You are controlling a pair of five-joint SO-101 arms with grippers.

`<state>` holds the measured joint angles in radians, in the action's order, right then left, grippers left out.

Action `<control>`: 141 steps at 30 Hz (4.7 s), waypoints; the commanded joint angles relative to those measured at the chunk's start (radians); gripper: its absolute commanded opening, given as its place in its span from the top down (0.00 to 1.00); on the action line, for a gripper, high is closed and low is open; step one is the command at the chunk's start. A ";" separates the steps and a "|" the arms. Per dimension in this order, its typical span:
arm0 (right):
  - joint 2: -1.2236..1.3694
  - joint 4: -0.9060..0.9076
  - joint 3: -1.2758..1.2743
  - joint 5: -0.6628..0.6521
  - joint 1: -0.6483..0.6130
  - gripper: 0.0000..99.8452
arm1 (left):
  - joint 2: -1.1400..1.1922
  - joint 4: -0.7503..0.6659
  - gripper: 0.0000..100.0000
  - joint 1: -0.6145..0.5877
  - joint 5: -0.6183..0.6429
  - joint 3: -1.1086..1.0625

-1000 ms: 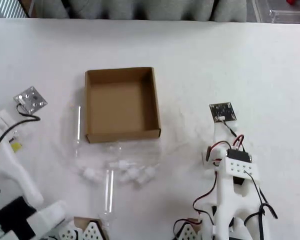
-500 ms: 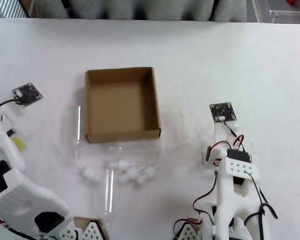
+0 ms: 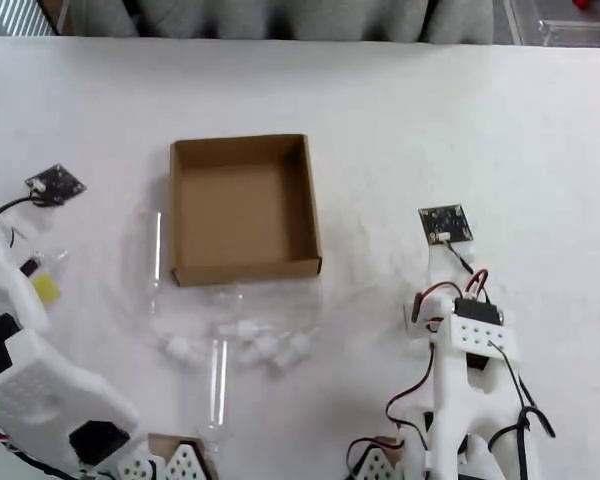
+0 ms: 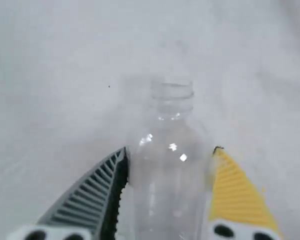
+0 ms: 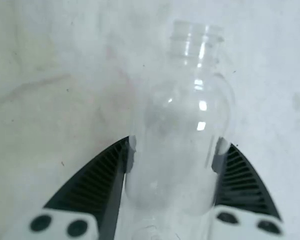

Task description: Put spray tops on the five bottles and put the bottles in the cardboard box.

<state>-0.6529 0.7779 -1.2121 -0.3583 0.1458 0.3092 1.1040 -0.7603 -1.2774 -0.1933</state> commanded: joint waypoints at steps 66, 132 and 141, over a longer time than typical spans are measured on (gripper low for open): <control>-0.027 -0.012 -0.002 0.000 0.007 0.79 | -0.084 0.181 0.69 0.185 1.099 0.097; -0.027 -0.010 -0.002 -0.002 0.007 0.79 | -0.096 0.015 0.75 0.245 1.145 -0.107; -0.027 -0.010 -0.002 -0.002 0.007 0.79 | -0.209 -0.054 0.75 0.246 1.119 -0.218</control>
<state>-0.6529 0.7779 -1.2229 -0.3583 0.1458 0.2002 1.0963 -0.5071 -0.1465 -0.3345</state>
